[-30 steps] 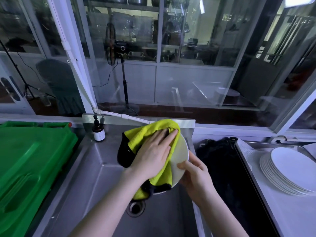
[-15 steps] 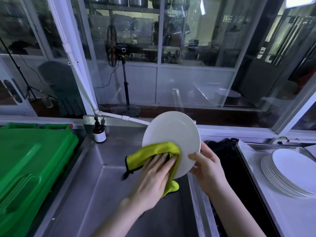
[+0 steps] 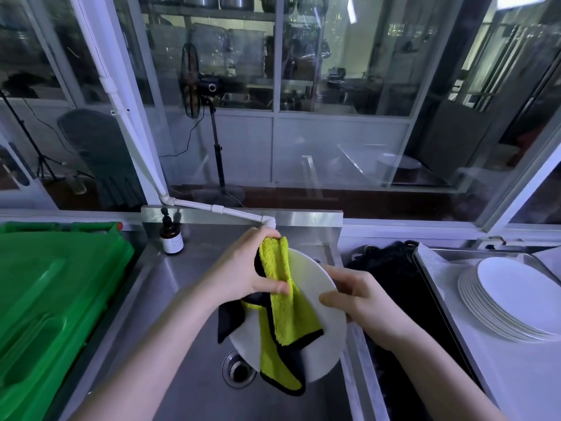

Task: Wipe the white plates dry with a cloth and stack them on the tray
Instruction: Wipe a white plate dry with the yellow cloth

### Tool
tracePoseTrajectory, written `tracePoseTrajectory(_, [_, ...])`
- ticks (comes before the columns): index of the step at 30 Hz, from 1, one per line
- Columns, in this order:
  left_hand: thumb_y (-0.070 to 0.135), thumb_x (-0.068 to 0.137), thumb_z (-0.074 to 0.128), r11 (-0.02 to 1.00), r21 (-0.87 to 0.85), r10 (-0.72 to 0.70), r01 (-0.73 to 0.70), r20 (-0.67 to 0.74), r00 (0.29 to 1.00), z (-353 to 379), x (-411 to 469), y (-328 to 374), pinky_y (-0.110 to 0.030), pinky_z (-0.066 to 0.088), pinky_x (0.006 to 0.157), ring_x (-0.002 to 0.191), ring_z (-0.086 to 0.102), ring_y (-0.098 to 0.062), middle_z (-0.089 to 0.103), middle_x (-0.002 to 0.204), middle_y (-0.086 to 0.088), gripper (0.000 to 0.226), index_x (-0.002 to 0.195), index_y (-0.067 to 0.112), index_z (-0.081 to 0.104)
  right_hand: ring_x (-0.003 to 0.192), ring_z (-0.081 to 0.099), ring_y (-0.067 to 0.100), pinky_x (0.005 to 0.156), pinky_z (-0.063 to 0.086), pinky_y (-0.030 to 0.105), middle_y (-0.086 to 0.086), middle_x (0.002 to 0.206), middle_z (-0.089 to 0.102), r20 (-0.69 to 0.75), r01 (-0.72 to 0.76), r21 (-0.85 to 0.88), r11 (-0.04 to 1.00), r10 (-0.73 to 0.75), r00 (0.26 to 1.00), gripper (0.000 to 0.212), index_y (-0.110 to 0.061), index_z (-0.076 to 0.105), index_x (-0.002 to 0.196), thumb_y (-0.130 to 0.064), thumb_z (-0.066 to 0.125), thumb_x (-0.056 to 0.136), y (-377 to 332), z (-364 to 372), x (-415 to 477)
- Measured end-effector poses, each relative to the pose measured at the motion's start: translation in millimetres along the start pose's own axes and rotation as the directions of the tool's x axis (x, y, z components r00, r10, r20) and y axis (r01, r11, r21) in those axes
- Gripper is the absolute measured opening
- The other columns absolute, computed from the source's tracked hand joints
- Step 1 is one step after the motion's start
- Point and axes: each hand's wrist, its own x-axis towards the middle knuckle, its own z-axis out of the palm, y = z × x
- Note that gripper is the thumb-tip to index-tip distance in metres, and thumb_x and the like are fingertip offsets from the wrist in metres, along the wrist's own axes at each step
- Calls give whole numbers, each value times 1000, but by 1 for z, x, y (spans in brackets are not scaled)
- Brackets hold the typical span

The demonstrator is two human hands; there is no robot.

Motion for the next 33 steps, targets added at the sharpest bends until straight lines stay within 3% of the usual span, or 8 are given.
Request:
tracePoseTrajectory(6, [56, 54, 83, 992, 129, -18, 4, 110, 994, 1, 3, 10, -20, 37, 57, 67, 52, -3, 60, 70, 9, 46, 92, 46, 58, 97, 69, 15, 90, 55, 45, 7, 106, 76, 98, 17, -233, 972, 6, 995, 60, -33, 76, 109, 16, 51, 86, -13, 2, 13])
tracePoseTrajectory(10, [29, 67, 89, 961, -250, -117, 120, 25, 993, -1, -15, -3, -20, 42, 68, 70, 57, -4, 68, 77, 4, 34, 90, 36, 65, 103, 70, 21, 91, 55, 45, 10, 111, 75, 101, 15, -194, 981, 5, 995, 57, -25, 72, 116, 20, 52, 86, -18, -6, 19])
tracePoseTrajectory(13, [31, 68, 83, 774, -592, -364, 225, -126, 923, 13, -39, -12, -11, 48, 73, 85, 69, -3, 76, 92, 10, 37, 101, 30, 68, 86, 70, 3, 69, 54, 19, -8, 95, 77, 44, -12, -65, 998, 15, 999, 57, -25, 75, 109, 22, 52, 86, -18, -15, 17])
tracePoseTrajectory(16, [35, 66, 77, 595, -765, -535, 246, -148, 832, 30, -53, -15, -14, 52, 72, 94, 71, -11, 77, 97, 5, 43, 105, 19, 69, 89, 70, 21, 74, 51, 37, 7, 101, 77, -50, -61, 45, 997, 63, 997, 54, -32, 78, 109, 14, 56, 89, -6, -20, 15])
tracePoseTrajectory(23, [29, 65, 90, 971, -189, -155, 145, -35, 987, -6, -24, -7, -24, 47, 73, 75, 61, -4, 71, 82, 9, 34, 90, 33, 68, 91, 65, 13, 77, 52, 34, 13, 103, 74, 133, -16, -194, 981, 42, 990, 45, -17, 74, 116, 12, 58, 84, -18, -3, 24])
tracePoseTrajectory(27, [30, 67, 89, 981, -143, -124, 135, 81, 989, 0, -21, -6, -30, 46, 72, 74, 60, -11, 68, 78, 7, 32, 91, 30, 68, 90, 61, 18, 79, 47, 35, 28, 106, 69, 175, -23, -278, 960, 75, 982, 47, -5, 72, 116, 21, 51, 82, -15, 7, 31])
tracePoseTrajectory(29, [27, 68, 87, 878, -421, -265, 228, -32, 964, 5, -37, -16, -24, 48, 73, 79, 66, -8, 73, 85, 8, 35, 97, 28, 68, 87, 66, 12, 70, 50, 26, 13, 97, 75, 130, -62, -138, 989, 80, 988, 51, -14, 74, 116, 21, 52, 85, -13, -3, 28])
tracePoseTrajectory(33, [28, 69, 77, 301, -924, -696, 238, -42, 717, 51, -64, -22, -33, 60, 72, 95, 72, -28, 75, 101, -13, 48, 110, 4, 69, 85, 68, 23, 72, 47, 42, 6, 96, 75, -55, -104, 74, 992, 108, 993, 52, -29, 76, 111, 12, 57, 87, 5, -16, 26])
